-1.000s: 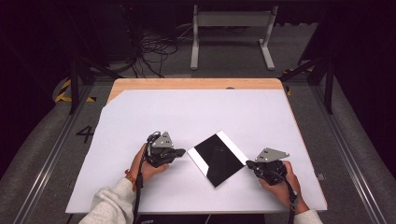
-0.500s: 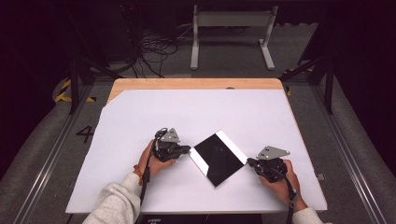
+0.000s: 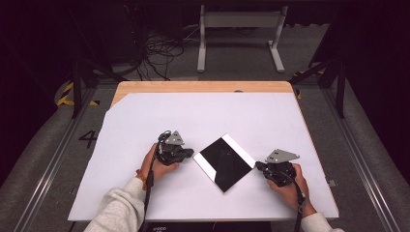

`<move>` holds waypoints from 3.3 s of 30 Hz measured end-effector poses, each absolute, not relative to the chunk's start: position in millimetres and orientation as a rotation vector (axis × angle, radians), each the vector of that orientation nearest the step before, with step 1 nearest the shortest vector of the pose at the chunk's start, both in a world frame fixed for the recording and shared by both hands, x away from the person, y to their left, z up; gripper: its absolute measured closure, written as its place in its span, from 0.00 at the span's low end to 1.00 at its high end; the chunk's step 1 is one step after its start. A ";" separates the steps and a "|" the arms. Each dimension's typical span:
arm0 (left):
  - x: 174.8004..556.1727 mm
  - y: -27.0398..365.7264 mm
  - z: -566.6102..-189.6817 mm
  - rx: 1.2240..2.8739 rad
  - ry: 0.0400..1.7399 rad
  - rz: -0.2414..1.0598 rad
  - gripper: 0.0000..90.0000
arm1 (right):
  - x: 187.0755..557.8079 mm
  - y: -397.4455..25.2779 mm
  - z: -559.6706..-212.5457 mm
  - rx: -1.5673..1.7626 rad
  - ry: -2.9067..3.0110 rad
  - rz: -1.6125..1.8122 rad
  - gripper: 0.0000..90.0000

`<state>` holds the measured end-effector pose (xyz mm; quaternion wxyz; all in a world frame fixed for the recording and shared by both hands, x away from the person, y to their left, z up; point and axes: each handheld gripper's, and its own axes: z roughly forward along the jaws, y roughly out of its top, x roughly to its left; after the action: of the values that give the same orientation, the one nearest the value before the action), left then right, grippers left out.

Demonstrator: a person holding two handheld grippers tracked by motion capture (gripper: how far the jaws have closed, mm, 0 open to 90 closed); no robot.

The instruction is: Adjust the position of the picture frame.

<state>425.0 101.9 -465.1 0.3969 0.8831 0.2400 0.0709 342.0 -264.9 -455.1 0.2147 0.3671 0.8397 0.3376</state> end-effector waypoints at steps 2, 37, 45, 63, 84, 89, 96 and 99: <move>423.9 99.9 -465.0 2.241 0.595 0.171 0.96 | 342.2 -263.9 -455.3 1.018 2.324 0.934 1.00; 383.9 108.9 -459.1 2.345 0.473 0.120 1.00 | 375.7 -247.2 -457.6 1.045 2.279 0.943 1.00; 374.6 110.8 -458.6 2.361 0.459 0.148 1.00 | 386.1 -241.5 -458.7 1.070 2.260 0.965 1.00; 375.6 114.5 -460.5 2.342 0.446 0.152 0.95 | 364.4 -239.8 -454.9 0.984 2.367 0.973 1.00; 369.8 117.8 -460.5 2.335 0.467 0.115 0.96 | 370.0 -227.2 -456.6 0.996 2.386 1.021 1.00; 363.4 123.1 -461.3 2.324 0.469 0.086 0.95 | 381.0 -221.0 -456.7 1.001 2.380 1.026 1.00; 354.4 124.9 -461.4 2.323 0.469 0.081 0.96 | 392.9 -213.1 -457.8 1.019 2.354 1.021 1.00; 351.1 124.3 -461.3 2.328 0.464 0.089 0.96 | 396.2 -209.6 -458.2 1.018 2.347 1.016 1.00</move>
<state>351.1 124.3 -461.3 0.3739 0.9089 0.1813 0.0347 396.2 -209.6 -458.2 0.1934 0.3628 0.8366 0.3621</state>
